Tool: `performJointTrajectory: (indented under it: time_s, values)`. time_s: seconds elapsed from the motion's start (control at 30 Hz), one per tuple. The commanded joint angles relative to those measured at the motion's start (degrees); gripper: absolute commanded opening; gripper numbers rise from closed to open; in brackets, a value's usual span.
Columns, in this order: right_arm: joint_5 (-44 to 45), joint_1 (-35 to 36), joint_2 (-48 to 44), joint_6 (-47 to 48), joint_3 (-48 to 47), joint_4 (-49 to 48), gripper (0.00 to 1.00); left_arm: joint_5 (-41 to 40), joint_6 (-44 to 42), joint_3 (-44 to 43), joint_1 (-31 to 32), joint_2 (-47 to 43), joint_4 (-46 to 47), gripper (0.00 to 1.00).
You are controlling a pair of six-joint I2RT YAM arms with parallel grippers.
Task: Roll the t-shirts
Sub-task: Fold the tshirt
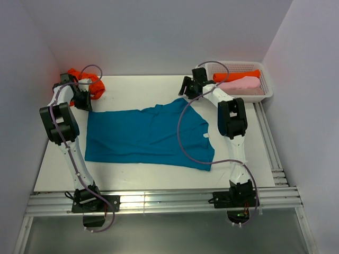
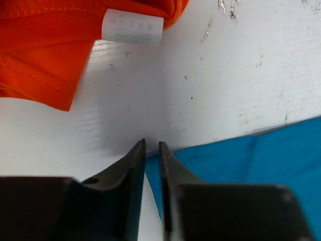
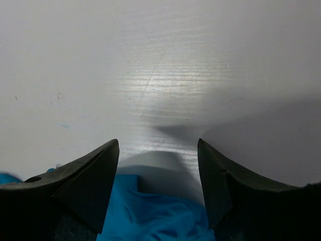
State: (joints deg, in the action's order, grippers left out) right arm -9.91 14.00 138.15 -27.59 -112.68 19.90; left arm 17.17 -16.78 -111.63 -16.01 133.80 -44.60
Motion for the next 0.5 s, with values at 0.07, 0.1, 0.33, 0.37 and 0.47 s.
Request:
performJointTrajectory:
  time_s: [0.07,0.1,0.33,0.37,0.47]
  values:
    - [-0.5,0.3,-5.5,-0.2,4.3,-2.6,0.72,2.5,0.0,-1.3,1.2,1.3,-1.4,0.13]
    - [-0.5,0.4,-6.0,-0.3,4.7,-2.8,0.72,2.7,-0.1,-1.3,1.3,1.3,-1.3,0.11]
    - [-1.7,0.6,-9.5,-0.7,7.8,-4.5,0.71,2.8,-0.5,-1.7,1.5,1.1,-1.6,0.0]
    - [-2.0,0.6,-9.7,-0.7,8.3,-5.1,0.71,3.0,-0.5,-1.7,1.6,1.1,-1.5,0.0]
    - [-2.8,0.5,-10.8,-0.9,9.7,-6.5,0.7,3.2,-0.7,-1.4,1.7,0.8,-1.4,0.0]
